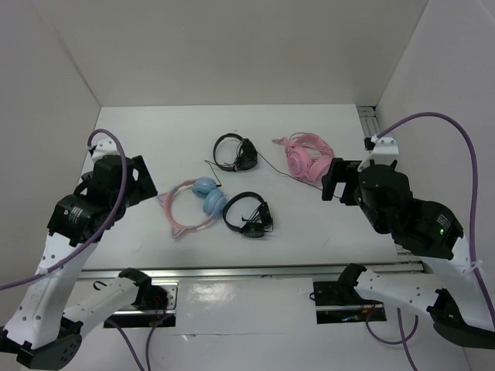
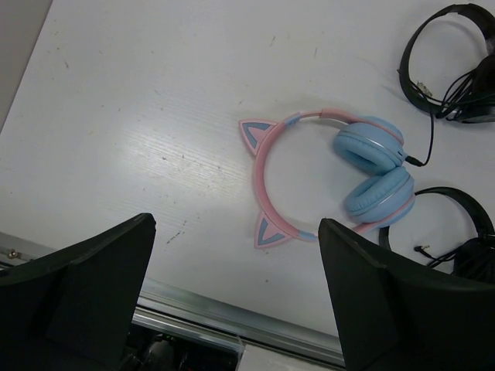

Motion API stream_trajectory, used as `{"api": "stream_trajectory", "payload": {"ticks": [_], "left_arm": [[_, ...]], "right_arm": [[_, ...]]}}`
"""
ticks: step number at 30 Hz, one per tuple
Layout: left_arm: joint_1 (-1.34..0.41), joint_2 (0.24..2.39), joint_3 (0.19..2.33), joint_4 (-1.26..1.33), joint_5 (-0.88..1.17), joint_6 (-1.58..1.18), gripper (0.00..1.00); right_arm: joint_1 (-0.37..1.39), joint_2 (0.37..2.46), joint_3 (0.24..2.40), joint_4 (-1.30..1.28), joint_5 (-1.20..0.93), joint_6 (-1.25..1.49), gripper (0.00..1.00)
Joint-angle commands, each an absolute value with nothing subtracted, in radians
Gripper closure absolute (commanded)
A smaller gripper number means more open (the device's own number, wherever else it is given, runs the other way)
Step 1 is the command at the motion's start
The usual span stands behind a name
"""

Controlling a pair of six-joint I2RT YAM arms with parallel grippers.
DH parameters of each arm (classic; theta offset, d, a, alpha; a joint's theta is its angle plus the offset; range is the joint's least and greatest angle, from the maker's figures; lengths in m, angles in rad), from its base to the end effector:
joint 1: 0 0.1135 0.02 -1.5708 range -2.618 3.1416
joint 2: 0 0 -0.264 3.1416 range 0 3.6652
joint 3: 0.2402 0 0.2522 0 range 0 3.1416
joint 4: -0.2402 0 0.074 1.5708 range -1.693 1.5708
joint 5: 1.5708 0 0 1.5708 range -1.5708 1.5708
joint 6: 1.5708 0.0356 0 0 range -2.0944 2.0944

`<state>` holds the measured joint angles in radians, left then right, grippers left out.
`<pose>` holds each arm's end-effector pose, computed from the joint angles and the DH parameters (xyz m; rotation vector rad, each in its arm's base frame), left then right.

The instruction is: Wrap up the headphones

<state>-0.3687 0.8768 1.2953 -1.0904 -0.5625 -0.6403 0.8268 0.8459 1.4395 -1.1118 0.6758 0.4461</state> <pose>0.1300 -0.0299 0.4060 -0.5757 2.0462 0.0416 0.0860 0.0606 0.4475 0.0217 1.9694 0.1210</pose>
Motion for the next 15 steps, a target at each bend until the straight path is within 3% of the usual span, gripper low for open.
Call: {"api": "stream_trajectory", "payload": {"ticks": [1, 10, 15], "left_arm": [[-0.364, 0.856, 1.281, -1.032, -0.516, -0.653, 0.0], [-0.364, 0.916, 1.125, -0.921, -0.39, -0.842, 0.0], [-0.364, 0.978, 0.955, -0.873, -0.442, -1.017, 0.0]], "right_arm": [[0.827, 0.834, 1.416, -1.043, 0.64, 0.416, 0.0], [0.827, 0.836, 1.362, -0.963, 0.552, 0.361, 0.0], [0.827, 0.824, 1.327, -0.896, 0.48, 0.338, 0.0]]}}
